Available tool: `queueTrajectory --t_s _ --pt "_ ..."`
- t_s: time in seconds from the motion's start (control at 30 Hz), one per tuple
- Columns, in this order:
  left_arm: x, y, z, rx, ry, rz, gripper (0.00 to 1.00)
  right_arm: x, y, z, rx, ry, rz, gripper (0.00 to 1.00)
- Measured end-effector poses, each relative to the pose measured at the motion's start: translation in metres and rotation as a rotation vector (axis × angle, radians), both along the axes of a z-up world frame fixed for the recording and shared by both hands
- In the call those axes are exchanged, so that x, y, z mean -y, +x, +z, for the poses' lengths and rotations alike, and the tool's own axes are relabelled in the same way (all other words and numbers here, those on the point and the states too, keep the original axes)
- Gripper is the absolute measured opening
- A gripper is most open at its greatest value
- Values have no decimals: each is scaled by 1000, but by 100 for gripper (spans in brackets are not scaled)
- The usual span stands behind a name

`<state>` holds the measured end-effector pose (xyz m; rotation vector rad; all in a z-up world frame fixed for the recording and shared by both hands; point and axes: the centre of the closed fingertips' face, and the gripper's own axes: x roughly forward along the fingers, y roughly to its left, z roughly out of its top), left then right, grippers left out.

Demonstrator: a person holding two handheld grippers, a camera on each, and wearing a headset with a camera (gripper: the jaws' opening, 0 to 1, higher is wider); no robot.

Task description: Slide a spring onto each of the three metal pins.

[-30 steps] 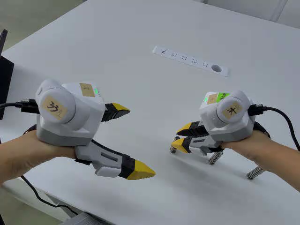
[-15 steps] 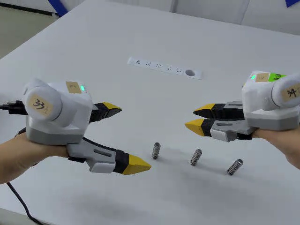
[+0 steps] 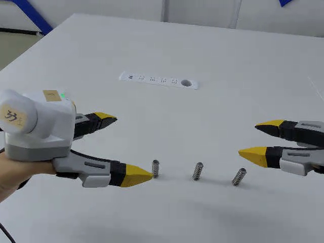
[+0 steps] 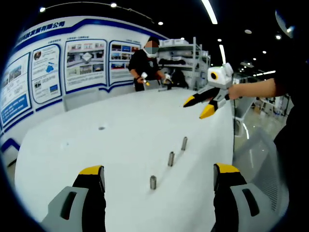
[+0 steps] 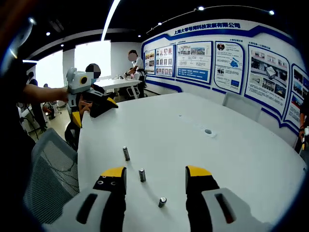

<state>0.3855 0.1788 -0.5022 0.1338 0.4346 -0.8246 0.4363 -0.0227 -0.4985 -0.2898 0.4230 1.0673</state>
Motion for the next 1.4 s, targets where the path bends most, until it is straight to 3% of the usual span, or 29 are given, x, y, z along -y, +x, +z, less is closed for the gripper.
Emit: queueTrajectory --t_s 0.13,0.23,0.43,0.8,1.0,1.4 --pt "1 -5 1 1 3 -17 97 14 -6 0 7 6 -14 60" --pt "-2 -7 -1 -4 18 -12 98 24 -9 -3 12 -14 -31 76" --pt "-5 -10 1 -7 12 0 100 26 -19 -8 -1 -41 7 85" --pt "-1 -13 0 -7 11 3 99 25 -21 -5 0 -55 12 84" --pt "-3 -11 3 1 4 11 100 27 -18 -2 -6 -32 -8 84" --pt "-5 -14 -1 -10 22 5 98 21 -25 -3 -3 -42 14 84"
